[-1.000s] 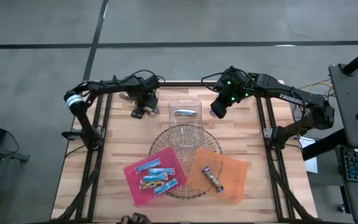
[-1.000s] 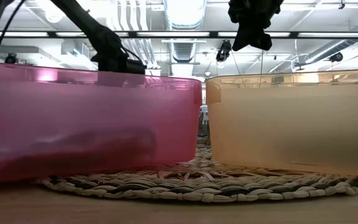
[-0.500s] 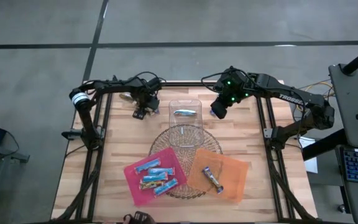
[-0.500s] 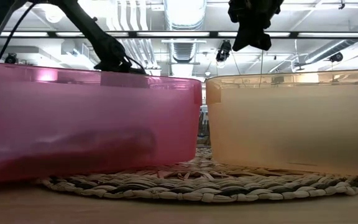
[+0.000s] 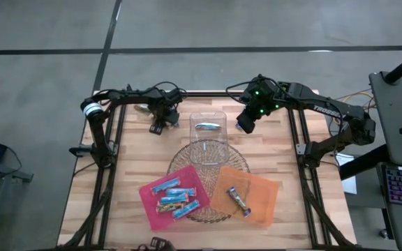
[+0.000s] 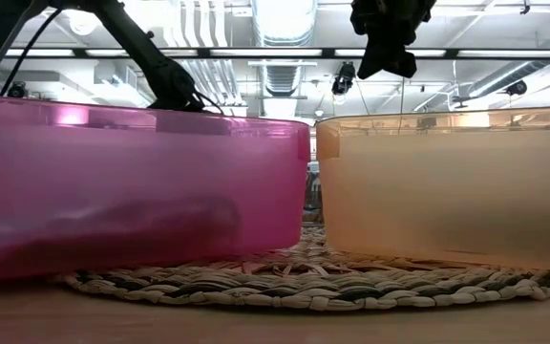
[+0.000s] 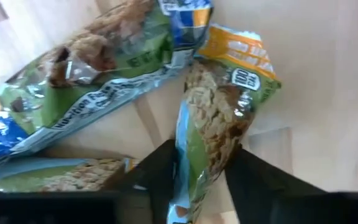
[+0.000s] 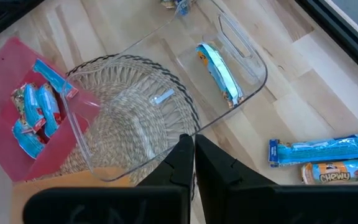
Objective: Pick and place Granola Bars by type
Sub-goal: Put the orange granola bar into the transparent bin
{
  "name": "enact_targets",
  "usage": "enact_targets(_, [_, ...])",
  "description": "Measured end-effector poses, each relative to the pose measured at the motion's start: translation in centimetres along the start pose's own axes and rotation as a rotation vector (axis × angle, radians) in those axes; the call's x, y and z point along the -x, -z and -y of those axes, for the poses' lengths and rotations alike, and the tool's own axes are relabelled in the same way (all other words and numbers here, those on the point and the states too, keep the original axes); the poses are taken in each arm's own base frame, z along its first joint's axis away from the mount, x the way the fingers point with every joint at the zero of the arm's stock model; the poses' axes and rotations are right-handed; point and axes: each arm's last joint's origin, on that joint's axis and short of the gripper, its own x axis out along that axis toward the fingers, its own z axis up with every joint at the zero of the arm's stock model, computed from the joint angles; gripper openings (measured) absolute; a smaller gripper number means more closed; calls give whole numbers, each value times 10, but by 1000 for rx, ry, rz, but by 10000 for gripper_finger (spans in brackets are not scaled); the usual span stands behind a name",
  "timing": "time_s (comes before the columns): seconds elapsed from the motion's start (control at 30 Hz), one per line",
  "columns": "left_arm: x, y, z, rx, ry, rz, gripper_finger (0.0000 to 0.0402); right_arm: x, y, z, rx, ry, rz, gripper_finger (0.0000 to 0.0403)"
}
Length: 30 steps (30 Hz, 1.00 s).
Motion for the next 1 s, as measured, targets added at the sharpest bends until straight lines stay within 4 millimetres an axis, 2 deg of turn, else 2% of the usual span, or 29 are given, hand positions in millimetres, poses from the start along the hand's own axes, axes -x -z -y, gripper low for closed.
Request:
enact_targets(0.13, [0,0,0,13,-3,-1,67,0,0,0,1,0,0,8])
enact_targets(0.23, [1,0,0,31,-1,-3,44,0,0,0,1,0,0,8])
enact_targets(0.57, [19,-2,-2,67,40,-36,38,0,0,0,10,1,1,8])
enact_targets(0.77, [43,-9,-5,110,53,-56,39,0,0,0,24,1,1,8])
enact_targets(1.0, [91,-30,-7,134,11,-18,39,0,0,0,52,1,1,9])
